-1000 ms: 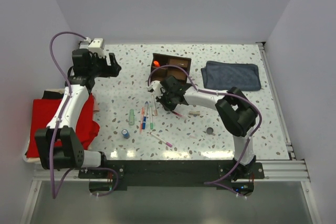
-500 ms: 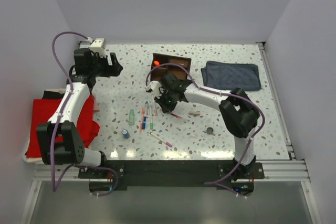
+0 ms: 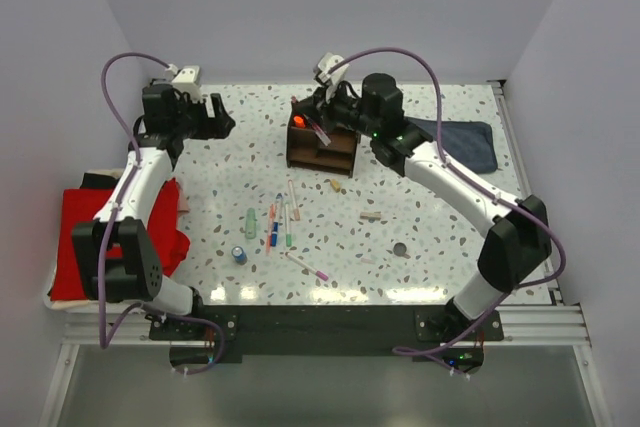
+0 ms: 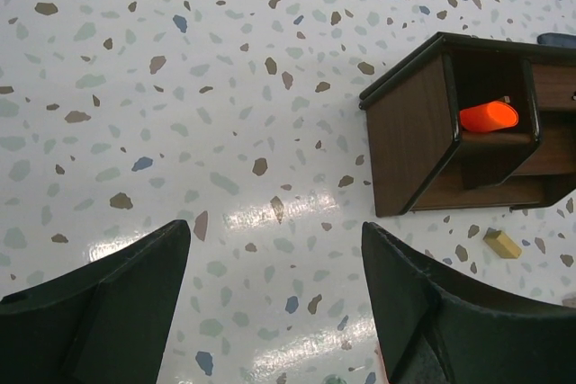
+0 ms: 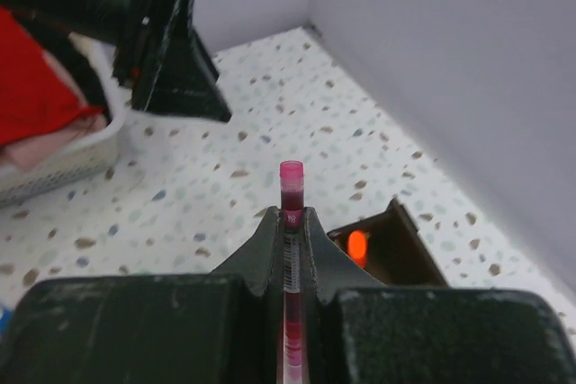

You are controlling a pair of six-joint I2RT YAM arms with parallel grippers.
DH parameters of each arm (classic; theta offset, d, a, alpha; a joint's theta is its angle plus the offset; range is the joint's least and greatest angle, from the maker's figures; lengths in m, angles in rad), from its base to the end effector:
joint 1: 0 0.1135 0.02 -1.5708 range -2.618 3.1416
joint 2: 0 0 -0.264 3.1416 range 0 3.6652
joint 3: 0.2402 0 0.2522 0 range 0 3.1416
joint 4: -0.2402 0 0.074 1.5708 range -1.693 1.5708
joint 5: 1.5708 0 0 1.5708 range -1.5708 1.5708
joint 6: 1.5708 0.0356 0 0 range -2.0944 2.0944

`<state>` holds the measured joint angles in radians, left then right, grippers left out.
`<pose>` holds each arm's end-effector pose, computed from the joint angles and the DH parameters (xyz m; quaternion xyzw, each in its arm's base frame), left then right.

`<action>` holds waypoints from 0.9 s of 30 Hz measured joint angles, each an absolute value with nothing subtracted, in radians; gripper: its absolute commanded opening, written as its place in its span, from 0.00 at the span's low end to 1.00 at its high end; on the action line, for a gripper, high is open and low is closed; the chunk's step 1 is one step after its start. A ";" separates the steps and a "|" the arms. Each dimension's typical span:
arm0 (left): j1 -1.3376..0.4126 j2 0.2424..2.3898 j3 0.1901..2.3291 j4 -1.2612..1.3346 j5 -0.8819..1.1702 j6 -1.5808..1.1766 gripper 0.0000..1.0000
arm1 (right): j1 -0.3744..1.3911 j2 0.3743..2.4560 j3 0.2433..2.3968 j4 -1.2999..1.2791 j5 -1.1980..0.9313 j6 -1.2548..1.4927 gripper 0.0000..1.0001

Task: Sort the stationery into containers
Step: Pick up the pen from the center of the board, then place the pen in the storage box.

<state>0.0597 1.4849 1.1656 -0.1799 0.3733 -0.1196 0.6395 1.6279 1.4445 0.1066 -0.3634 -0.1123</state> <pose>0.3430 0.0075 0.3053 0.0187 0.8500 -0.1745 0.4967 0.3084 0.2452 0.3832 -0.3791 0.6262 0.3021 0.6106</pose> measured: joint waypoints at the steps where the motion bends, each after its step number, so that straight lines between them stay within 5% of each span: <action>1: 0.060 1.492 1.172 -0.181 0.376 -0.120 0.81 | 0.638 1.640 1.434 0.187 -0.336 -0.111 0.00; 11: 0.060 1.586 1.270 -0.220 0.392 -0.107 0.81 | 0.620 1.885 1.444 0.544 -0.227 -0.102 0.00; 27: 0.053 1.662 1.343 -0.265 0.405 -0.043 0.81 | 0.546 2.042 1.556 0.698 -0.249 -0.040 0.00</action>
<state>0.0532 1.6619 1.3426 -0.2649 0.4046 -0.0433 0.5457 2.0418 1.5558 0.6975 -0.2485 -0.0399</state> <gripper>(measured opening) 0.809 0.037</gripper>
